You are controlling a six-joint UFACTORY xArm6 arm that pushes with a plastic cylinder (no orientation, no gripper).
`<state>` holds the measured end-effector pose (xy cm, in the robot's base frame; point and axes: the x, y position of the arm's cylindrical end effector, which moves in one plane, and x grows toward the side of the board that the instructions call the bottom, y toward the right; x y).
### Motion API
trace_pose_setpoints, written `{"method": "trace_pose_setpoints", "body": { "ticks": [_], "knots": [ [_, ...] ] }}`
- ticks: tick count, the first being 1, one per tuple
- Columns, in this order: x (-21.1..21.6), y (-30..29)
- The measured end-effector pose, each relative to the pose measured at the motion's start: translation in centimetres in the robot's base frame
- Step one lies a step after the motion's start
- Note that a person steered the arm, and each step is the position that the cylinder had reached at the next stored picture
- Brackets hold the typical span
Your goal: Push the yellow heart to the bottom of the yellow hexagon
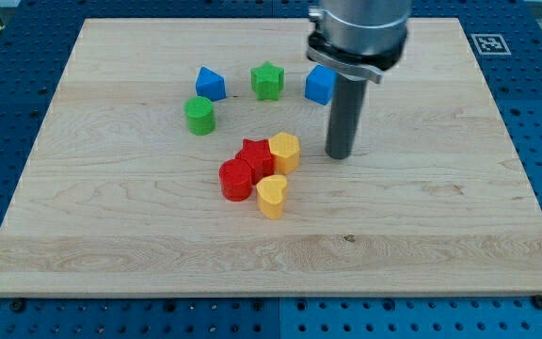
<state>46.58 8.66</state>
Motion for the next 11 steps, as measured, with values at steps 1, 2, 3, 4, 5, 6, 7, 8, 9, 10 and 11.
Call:
{"method": "trace_pose_setpoints", "body": {
  "ticks": [1,2,3,4,5,6,7,8,9,10,11],
  "knots": [
    [5.1,0.0],
    [10.6,-1.3],
    [10.8,-1.5],
    [11.8,-4.6],
    [13.0,-8.0],
    [13.0,-8.8],
    [11.1,-10.7],
    [11.0,-10.7],
    [9.4,-10.7],
    [7.4,-10.1],
    [6.1,-9.1]
  ]
}}
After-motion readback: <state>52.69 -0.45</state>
